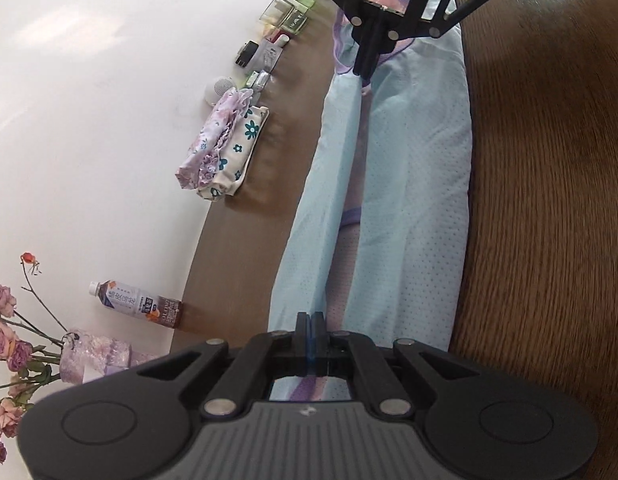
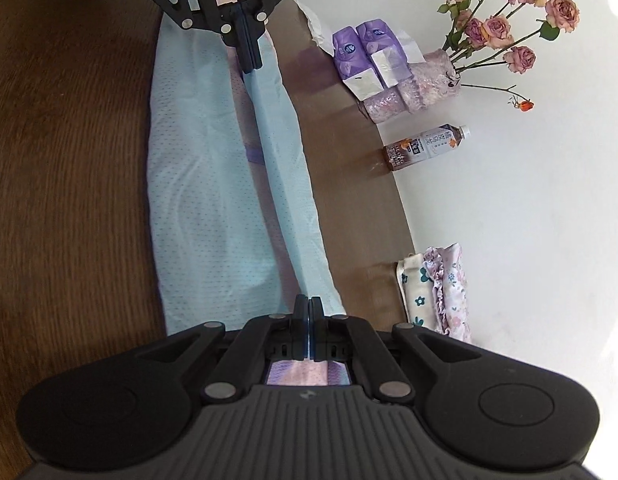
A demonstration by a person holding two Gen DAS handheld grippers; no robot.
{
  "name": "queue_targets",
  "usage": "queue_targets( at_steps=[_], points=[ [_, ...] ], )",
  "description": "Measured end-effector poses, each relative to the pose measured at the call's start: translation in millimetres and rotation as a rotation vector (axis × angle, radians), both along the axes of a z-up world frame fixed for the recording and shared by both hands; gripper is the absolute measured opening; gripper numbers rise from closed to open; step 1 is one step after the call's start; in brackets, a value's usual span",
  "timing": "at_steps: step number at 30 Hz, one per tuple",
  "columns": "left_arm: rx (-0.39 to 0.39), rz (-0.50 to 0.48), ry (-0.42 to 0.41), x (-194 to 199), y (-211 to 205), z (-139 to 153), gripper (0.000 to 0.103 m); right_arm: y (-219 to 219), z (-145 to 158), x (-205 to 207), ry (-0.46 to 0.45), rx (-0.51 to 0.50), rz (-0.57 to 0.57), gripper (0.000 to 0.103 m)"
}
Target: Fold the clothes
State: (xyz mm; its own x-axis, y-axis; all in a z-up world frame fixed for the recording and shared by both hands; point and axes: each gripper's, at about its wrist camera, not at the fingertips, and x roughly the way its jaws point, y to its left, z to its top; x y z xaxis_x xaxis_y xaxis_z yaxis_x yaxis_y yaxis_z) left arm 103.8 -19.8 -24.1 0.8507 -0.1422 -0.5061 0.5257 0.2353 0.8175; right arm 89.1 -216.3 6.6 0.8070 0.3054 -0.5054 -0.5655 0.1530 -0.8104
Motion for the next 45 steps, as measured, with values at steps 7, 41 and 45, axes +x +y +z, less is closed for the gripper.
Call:
queue_targets(
  at_steps=[7,41,45],
  points=[
    [0.018,0.021,0.004,5,4,-7,0.0,1,-8,-2,-0.003,0.007,-0.016,0.0],
    [-0.547,0.081,0.183,13,-41,65,0.016,-107,40,4,0.288,0.755,-0.515,0.009],
    [-0.55,0.021,0.201,11,-83,62,0.02,-136,47,4,0.258,0.765,-0.576,0.009]
  ],
)
